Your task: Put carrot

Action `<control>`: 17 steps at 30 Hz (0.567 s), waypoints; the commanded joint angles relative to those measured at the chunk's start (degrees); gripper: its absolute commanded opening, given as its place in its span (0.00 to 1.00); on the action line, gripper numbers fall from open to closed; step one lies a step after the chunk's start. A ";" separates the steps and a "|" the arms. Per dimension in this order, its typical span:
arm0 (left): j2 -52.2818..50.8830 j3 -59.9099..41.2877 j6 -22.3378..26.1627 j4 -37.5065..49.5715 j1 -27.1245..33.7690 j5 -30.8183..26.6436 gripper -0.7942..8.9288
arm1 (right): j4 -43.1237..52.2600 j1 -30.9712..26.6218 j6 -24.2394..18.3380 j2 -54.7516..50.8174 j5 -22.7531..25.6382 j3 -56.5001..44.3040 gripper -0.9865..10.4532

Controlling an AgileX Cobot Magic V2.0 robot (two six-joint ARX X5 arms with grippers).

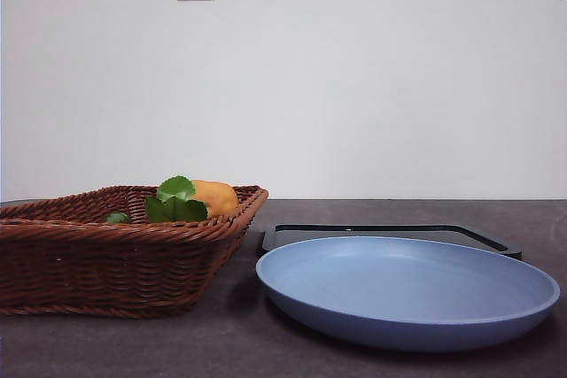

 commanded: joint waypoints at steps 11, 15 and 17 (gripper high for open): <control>6.82 8.33 -2.47 -11.21 0.13 0.17 0.09 | -14.08 -0.09 0.76 8.11 -5.35 10.84 0.09; 13.99 13.03 0.15 -11.39 0.13 1.81 0.09 | -17.51 -0.09 -2.73 13.55 -7.74 16.13 0.09; 17.90 15.50 2.14 -11.47 0.09 3.45 0.09 | -18.40 -0.09 -3.87 16.48 -8.28 18.38 0.09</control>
